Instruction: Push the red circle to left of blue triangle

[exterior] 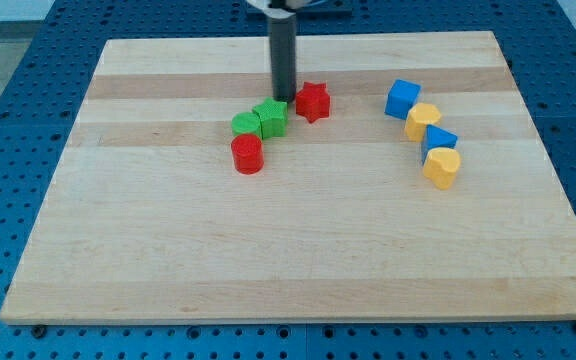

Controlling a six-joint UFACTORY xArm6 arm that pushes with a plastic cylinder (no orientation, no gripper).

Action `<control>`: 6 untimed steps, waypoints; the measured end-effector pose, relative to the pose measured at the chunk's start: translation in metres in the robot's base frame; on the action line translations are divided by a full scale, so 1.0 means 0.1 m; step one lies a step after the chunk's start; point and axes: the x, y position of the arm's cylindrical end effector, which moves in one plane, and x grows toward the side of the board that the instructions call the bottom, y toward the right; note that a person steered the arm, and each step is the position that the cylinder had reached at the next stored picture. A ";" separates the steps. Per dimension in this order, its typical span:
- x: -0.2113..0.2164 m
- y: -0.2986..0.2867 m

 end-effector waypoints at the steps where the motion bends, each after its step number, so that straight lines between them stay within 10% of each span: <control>1: 0.00 -0.65; 4: 1.33 -0.79; 6: 1.22 -0.71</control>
